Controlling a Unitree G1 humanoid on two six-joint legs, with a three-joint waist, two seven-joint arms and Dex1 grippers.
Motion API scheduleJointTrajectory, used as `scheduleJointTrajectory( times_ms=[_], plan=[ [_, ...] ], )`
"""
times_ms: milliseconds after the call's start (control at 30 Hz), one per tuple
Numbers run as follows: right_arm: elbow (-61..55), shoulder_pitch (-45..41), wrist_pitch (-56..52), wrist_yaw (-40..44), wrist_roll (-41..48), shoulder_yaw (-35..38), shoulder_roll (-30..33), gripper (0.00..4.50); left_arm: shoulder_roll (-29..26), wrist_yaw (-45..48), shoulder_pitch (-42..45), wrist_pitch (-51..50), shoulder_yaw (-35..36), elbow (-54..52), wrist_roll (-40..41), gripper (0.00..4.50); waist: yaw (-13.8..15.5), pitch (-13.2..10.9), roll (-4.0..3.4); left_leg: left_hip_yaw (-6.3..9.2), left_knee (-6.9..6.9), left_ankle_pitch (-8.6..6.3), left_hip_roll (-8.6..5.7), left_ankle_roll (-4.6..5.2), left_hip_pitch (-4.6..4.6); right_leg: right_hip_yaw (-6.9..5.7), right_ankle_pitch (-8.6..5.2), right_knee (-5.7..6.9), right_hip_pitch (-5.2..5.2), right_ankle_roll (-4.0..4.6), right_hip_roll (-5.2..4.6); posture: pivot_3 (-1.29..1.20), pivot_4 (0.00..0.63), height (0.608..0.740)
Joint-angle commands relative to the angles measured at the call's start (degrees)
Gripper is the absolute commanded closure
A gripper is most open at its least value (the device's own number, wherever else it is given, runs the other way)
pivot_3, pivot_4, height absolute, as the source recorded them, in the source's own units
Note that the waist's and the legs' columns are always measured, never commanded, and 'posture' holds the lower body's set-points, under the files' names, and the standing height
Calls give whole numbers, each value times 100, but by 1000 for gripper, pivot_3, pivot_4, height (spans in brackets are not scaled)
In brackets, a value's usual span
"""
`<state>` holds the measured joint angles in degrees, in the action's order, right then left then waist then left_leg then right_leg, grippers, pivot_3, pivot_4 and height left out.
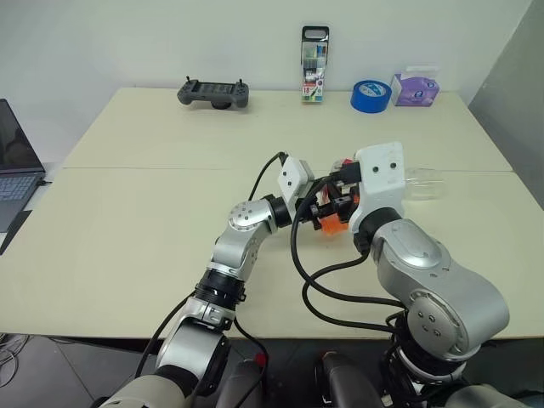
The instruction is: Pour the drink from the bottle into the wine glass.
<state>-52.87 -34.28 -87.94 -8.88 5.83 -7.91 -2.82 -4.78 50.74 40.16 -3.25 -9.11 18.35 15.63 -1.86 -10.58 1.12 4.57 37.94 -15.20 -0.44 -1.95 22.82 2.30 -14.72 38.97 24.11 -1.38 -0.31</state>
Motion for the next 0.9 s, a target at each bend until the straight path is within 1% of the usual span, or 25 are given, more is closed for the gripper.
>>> scheduleJointTrajectory(
  times_ms=[33, 133, 167, 667, 767, 900],
  plan=[
    [-634, -63, 123, 128, 68, 2, -127, 1230, 28, -22, 179, 127, 100, -99, 48, 2668, -2, 0, 0, 0, 0, 0, 1, 0, 0, 0, 0, 0, 0, 0, 0, 0, 150, 740],
    [-623, -93, 96, 146, 12, -1, -146, 101, 32, -30, 189, 124, 110, -92, 41, 2668, -1, 0, 0, 2, 0, 0, 0, 0, 0, -2, 0, 0, 0, 0, 0, 0, 150, 740],
    [-619, -101, 89, 151, -1, -3, -147, 0, 34, -30, 189, 121, 113, -94, 38, 2668, -1, 0, 0, 2, 0, 0, 0, 0, 0, -2, 0, 0, 0, 0, 0, 0, 150, 740],
    [-304, -411, 285, 64, -272, 99, -3, 0, 69, -75, 183, 87, 107, -137, 37, 2669, -1, 0, 0, 2, 0, 0, 0, 0, 0, -2, 0, -1, 0, 0, 0, 0, 150, 740],
    [-269, -414, 309, 80, -318, 109, 0, 595, 79, -84, 181, 82, 100, -143, 38, 2669, -1, 0, 0, 1, -1, 0, 0, 0, 0, -1, 0, -1, 0, 0, 0, 0, 150, 740],
    [-230, -381, 216, 94, -325, 60, 24, 2030, 89, -96, 198, 90, 106, -119, 30, 2669, -1, 0, 0, 1, -1, 0, 0, 0, 0, -1, 0, -1, 0, 0, 0, 0, 150, 740]
  ],
)
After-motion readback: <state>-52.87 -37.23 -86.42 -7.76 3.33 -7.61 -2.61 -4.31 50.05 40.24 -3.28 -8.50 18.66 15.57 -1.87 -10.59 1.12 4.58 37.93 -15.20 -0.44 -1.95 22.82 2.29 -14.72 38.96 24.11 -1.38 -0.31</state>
